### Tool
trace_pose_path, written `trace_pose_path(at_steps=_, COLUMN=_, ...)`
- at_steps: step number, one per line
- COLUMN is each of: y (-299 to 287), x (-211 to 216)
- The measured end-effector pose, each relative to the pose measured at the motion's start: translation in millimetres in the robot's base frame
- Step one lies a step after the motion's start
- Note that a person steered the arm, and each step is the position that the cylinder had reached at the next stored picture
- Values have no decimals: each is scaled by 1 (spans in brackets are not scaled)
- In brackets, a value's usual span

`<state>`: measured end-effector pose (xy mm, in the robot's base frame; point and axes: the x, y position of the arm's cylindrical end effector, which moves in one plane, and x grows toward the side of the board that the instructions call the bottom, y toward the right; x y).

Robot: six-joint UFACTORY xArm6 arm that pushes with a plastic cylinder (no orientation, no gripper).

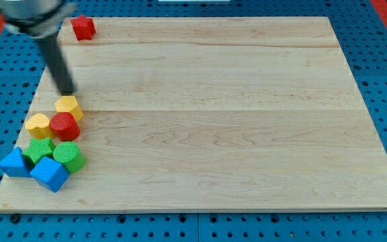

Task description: Push the blue triangle and yellow heart towards the top

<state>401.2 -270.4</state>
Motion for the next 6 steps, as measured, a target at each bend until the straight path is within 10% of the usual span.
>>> trace_pose_path(at_steps=1, y=-35, x=1)
trace_pose_path(at_steps=4, y=-28, x=216)
trace_pose_path(at_steps=6, y=-7, x=157)
